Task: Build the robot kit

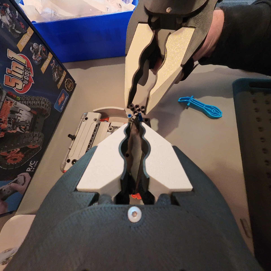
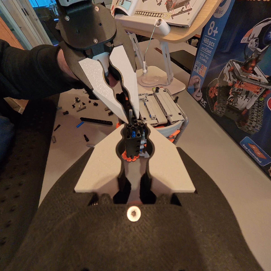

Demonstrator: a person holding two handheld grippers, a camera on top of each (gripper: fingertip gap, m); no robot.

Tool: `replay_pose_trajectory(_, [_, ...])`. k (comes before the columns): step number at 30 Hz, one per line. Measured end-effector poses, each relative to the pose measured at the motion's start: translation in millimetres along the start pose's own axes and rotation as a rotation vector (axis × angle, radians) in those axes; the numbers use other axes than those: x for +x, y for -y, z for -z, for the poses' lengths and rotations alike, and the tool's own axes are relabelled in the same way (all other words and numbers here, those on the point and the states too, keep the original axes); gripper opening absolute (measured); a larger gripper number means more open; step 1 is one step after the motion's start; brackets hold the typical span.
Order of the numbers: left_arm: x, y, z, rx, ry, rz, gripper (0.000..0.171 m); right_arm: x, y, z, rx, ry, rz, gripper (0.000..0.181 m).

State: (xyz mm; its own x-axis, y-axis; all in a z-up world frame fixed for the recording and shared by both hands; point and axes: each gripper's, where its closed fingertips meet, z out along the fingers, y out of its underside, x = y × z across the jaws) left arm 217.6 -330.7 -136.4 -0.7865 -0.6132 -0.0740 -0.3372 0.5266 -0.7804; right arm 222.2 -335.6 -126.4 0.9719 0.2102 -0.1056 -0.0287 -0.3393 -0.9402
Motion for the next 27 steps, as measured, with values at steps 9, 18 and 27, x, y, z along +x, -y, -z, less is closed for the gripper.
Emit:
replay_pose_trajectory(9, [2.2, 3.9, 6.0, 0.037, 0.004, 0.024, 0.013, -4.8, 18.5, 5.6, 0.109, 0.027, -0.019, 0.020])
replay_pose_trajectory(18, [0.0, 9.0, 10.3, 0.066, 0.020, 0.031, 0.015, -4.5, 14.2, 1.2, 0.070, 0.061, -0.004, 0.020])
replay_pose_trajectory(27, [1.7, 9.2, 5.6, 0.047, 0.002, 0.011, 0.007, -5.3, 3.1, -3.5, -0.006, 0.104, 0.005, 0.021])
